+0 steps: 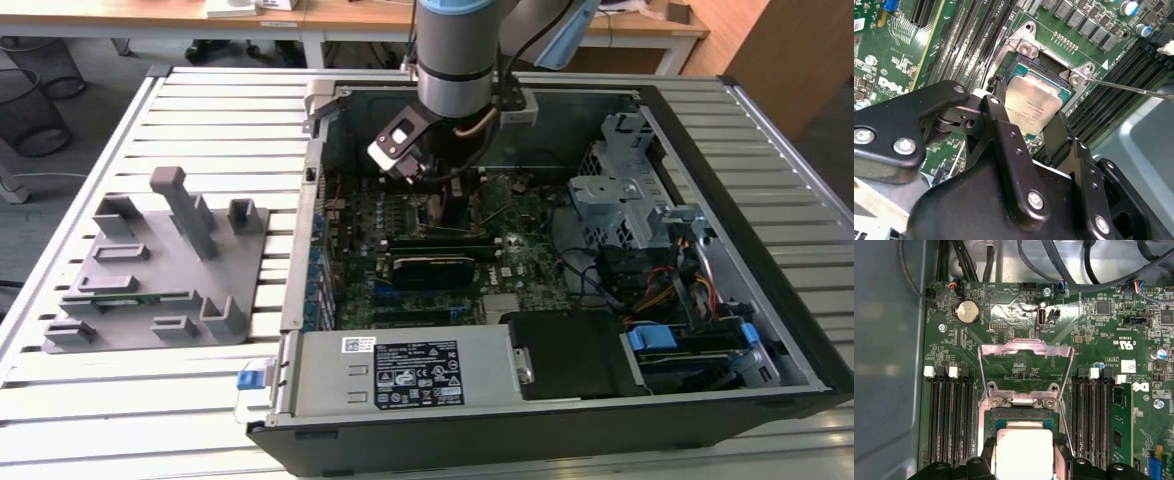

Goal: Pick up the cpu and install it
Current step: 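Place the cpu into insertion slot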

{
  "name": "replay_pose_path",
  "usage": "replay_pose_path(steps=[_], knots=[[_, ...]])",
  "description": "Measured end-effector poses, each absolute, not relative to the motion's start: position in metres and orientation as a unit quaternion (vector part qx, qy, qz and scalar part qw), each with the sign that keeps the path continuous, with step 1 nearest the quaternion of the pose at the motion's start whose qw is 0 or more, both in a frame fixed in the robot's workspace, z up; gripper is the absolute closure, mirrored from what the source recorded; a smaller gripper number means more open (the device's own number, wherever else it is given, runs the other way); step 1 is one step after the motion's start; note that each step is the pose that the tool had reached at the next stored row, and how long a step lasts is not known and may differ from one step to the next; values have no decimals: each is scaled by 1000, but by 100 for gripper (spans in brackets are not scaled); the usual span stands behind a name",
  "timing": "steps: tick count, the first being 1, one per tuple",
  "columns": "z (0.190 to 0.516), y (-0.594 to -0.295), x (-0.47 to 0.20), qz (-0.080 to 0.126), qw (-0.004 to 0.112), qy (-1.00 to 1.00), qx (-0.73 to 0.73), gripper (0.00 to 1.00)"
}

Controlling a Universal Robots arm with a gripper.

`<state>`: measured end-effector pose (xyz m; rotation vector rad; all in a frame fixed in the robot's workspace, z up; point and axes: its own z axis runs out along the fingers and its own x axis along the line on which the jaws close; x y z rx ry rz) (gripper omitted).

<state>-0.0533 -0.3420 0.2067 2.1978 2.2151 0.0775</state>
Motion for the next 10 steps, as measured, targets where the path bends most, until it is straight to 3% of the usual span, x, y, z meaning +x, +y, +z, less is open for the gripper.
replay_pose_path(steps=[10], knots=[[201,-339,-53,25,10,709,705,46]])
